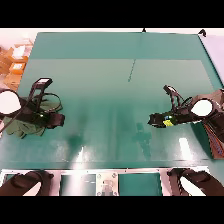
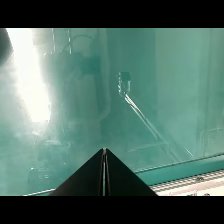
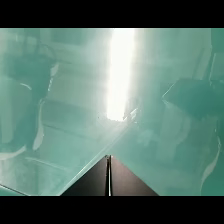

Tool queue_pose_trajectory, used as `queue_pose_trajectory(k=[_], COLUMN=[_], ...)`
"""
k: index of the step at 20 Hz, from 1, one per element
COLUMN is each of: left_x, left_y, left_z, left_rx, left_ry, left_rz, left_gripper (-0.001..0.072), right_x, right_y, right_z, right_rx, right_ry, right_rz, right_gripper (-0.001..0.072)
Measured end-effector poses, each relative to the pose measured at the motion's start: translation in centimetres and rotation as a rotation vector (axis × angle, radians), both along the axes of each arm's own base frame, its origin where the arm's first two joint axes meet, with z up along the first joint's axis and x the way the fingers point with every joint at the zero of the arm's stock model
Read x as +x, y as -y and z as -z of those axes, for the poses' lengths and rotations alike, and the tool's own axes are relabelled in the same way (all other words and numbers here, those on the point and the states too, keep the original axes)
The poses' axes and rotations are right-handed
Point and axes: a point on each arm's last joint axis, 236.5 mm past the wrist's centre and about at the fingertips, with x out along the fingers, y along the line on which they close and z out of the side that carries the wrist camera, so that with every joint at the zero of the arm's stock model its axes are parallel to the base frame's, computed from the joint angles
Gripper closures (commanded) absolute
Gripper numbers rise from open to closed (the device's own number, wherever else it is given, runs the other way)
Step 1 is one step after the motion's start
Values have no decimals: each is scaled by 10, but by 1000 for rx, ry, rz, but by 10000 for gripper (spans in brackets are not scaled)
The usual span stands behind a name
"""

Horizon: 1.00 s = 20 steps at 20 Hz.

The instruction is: Fold the shirts.

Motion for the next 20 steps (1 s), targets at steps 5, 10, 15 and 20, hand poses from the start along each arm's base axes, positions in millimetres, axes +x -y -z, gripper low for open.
queue_pose_trajectory(k=[5, 10, 15, 20], left_x=[0, 0, 2, 35], left_y=[0, 0, 1, -2], left_z=[0, 0, -1, -10], left_rx=[0, 0, -3, 4], left_ry=[1, 1, 10, 151], left_rz=[0, 0, -1, -22], left_gripper=[683, 683, 683, 676], right_x=[0, 0, 0, 3], right_y=[0, 0, 0, 0], right_z=[0, 0, 0, 0], right_rx=[0, 0, 0, 0], right_ry=[0, 0, 0, 10], right_rz=[0, 0, 0, 4], right_gripper=[699, 699, 699, 700])
